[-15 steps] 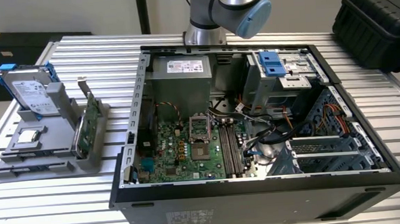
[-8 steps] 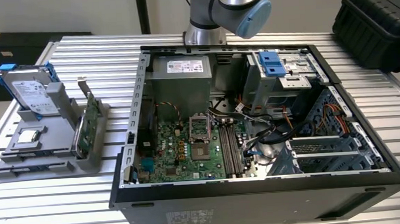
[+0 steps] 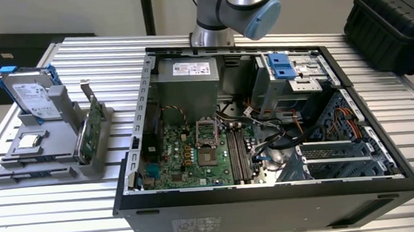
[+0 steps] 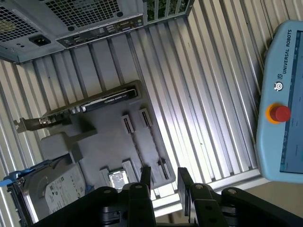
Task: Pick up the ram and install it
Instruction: 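Pick up the ram and move it above insertion slot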
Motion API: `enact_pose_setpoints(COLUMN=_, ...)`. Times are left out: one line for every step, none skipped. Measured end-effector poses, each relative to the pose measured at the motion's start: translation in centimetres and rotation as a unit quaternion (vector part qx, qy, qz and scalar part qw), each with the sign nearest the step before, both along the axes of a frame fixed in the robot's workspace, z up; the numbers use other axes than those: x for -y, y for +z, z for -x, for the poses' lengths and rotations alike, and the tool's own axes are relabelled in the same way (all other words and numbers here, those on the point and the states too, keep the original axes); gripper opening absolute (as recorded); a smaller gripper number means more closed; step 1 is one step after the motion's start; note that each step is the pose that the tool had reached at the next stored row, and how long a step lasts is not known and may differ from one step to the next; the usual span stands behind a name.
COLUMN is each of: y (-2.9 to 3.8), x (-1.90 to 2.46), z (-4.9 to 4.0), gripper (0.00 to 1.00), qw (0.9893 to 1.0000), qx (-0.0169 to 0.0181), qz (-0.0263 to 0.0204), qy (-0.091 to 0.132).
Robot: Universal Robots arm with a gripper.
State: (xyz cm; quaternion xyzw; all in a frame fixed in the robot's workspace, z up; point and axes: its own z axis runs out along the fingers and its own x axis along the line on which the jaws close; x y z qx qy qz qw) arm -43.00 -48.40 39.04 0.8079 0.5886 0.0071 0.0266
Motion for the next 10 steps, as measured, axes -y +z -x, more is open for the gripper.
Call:
enact_pose_setpoints(y=-0.15, x=-0.02, z=0.0, gripper=1.0, qw=1.0, qx=-0.0001, qz=0.0008, qy=0.0)
enact_pose_setpoints(y=-0.3, x=-0.02, z=0.0, gripper=1.0, qw=1.0, qx=-0.0001, qz=0.0013, qy=0.0)
enact_pose_setpoints(y=-0.3, x=-0.02, z=0.0, gripper=1.0, qw=1.0, qx=-0.0001, qz=0.0014, qy=0.0)
enact_pose_setpoints(y=-0.31, x=-0.02, z=0.0, gripper=1.0, qw=1.0, qx=-0.0001, qz=0.0014, qy=0.0)
enact_pose_setpoints(y=-0.32, x=-0.02, z=0.0, gripper=1.0, qw=1.0, qx=-0.0001, qz=0.0015, qy=0.0)
enact_pose_setpoints(y=-0.33, x=-0.02, z=0.0, gripper=1.0, qw=1.0, qx=-0.0001, qz=0.0015, qy=0.0)
enact_pose_setpoints(y=-0.36, x=-0.02, z=0.0, gripper=1.0, qw=1.0, qx=0.0, qz=0.0015, qy=0.0)
enact_pose_setpoints(y=-0.38, x=-0.02, z=0.0, gripper=1.0, qw=1.0, qx=0.0, qz=0.0015, qy=0.0)
enact_pose_setpoints(y=-0.42, x=-0.02, z=0.0, gripper=1.0, qw=1.0, qx=0.0, qz=0.0016, qy=0.0)
enact_pose_setpoints(y=-0.46, x=-0.03, z=0.0, gripper=1.0, qw=1.0, qx=0.0, qz=0.0016, qy=0.0)
